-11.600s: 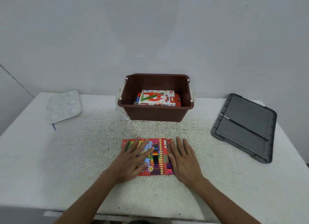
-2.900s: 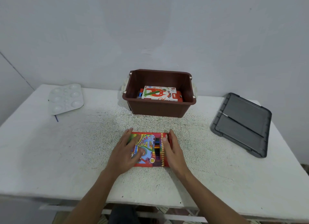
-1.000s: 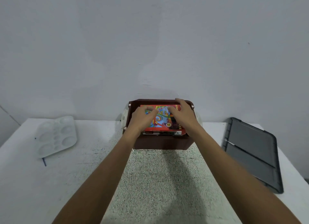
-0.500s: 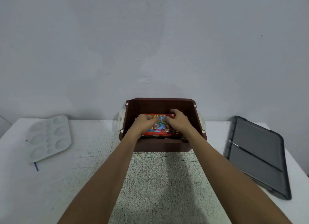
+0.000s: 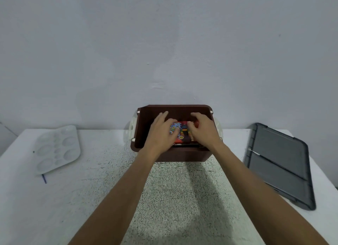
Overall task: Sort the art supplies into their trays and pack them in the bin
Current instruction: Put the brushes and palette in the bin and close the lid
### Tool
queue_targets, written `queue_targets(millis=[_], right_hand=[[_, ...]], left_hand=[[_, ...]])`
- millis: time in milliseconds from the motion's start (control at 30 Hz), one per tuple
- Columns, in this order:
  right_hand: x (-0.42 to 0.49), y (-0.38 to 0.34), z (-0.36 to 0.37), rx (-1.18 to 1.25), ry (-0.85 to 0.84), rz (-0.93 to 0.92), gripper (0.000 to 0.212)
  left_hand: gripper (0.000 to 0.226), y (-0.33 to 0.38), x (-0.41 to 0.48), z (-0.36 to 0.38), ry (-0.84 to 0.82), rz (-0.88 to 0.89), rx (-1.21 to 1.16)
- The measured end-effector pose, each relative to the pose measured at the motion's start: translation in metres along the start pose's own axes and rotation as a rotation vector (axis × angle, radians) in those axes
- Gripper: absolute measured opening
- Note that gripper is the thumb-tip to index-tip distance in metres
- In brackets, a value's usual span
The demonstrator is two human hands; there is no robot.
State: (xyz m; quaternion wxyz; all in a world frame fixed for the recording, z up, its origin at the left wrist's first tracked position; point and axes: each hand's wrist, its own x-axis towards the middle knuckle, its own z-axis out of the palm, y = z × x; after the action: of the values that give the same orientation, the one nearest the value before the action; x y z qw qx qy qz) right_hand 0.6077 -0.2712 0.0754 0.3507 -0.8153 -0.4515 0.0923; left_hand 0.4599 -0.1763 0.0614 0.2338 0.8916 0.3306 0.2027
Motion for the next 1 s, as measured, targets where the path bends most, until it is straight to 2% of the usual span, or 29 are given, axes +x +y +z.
queue_targets(millis=[233, 367, 533, 667, 800, 933, 1000], right_hand=[[-0.048, 0.018, -0.051, 0.238, 0.228, -0.027, 0.027], [-0.070, 0.053, -0.079, 0.195, 0.308, 0.049, 0.026], [-0.089, 0.107, -0.104, 0.057, 0.298, 0.169, 0.030], [-0.100, 0.145, -0.114, -0.122, 0.251, 0.295, 0.029], [-0.111, 0.176, -0.119, -0.252, 0.115, 0.410, 0.034], [-0.118, 0.202, -0.116, -0.419, -0.056, 0.394, 0.061], [-0.122, 0.212, -0.111, -0.500, -0.148, 0.381, 0.060]], left_hand=[[0.033, 0.028, -0.054, 0.034, 0.179, 0.353, 0.088], [0.038, 0.035, -0.082, 0.058, 0.201, 0.496, 0.128], [0.049, 0.032, -0.110, 0.089, 0.117, 0.592, 0.217], [0.050, 0.036, -0.121, 0.106, 0.044, 0.537, 0.233], [0.050, 0.030, -0.128, 0.123, -0.142, 0.431, 0.292], [0.049, 0.017, -0.142, 0.142, -0.261, 0.302, 0.258], [0.052, 0.016, -0.147, 0.143, -0.278, 0.285, 0.260]])
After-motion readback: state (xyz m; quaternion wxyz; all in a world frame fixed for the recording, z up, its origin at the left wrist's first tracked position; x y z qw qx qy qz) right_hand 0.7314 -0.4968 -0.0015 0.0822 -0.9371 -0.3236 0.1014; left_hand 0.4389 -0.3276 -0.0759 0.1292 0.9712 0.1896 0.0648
